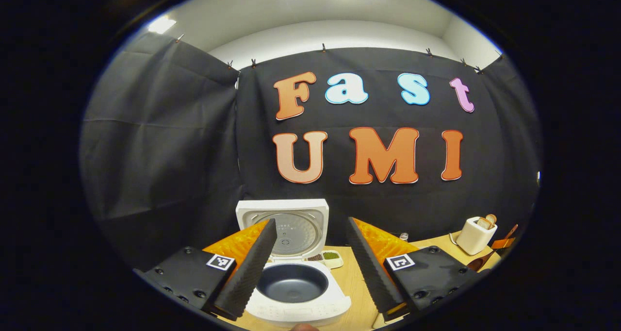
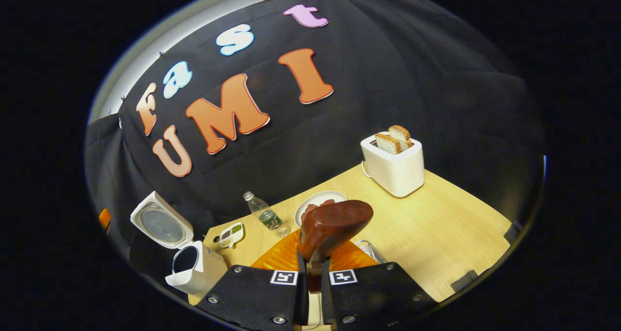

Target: Close the left gripper, press the button to open the rice cooker; take a wooden spoon from the chopstick holder with the right hand, scoop a spoonful of rice and pour it into the rice cooker, then put the wooden spoon back into the chopstick holder.

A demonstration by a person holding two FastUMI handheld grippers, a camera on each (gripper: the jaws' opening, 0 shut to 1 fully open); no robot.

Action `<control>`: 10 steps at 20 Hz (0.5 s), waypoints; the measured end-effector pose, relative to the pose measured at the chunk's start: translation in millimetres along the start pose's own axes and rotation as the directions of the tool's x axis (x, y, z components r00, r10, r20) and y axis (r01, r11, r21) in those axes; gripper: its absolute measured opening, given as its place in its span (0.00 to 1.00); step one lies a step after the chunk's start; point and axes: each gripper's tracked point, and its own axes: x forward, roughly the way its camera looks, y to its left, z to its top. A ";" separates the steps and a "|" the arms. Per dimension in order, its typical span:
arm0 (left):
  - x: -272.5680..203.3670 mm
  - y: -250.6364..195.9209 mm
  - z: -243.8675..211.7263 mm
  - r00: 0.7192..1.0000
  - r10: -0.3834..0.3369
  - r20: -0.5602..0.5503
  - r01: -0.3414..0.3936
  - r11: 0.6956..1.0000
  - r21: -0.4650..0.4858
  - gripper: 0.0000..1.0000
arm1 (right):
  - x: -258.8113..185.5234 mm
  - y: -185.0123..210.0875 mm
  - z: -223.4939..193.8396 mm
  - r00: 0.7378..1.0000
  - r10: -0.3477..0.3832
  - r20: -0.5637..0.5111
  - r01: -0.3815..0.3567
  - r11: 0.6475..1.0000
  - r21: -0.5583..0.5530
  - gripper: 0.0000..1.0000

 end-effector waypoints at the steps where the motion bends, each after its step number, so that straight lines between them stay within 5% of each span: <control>1: 3.6 -0.3 -0.8 1.000 -0.011 -0.003 0.011 1.000 0.008 0.98 | -2.0 10.6 -10.4 1.000 0.015 -0.015 -0.016 1.000 -0.022 0.10; 5: 14.1 -7.3 -11.4 0.996 -0.088 -0.026 0.088 0.996 -0.004 0.98 | -7.1 45.7 -43.6 0.997 0.043 -0.066 -0.049 0.994 -0.093 0.10; 10: 21.2 -2.9 -18.2 0.992 -0.118 -0.049 0.118 0.993 -0.009 0.98 | -1.8 52.3 -74.1 0.997 -0.017 -0.080 -0.007 0.957 -0.291 0.10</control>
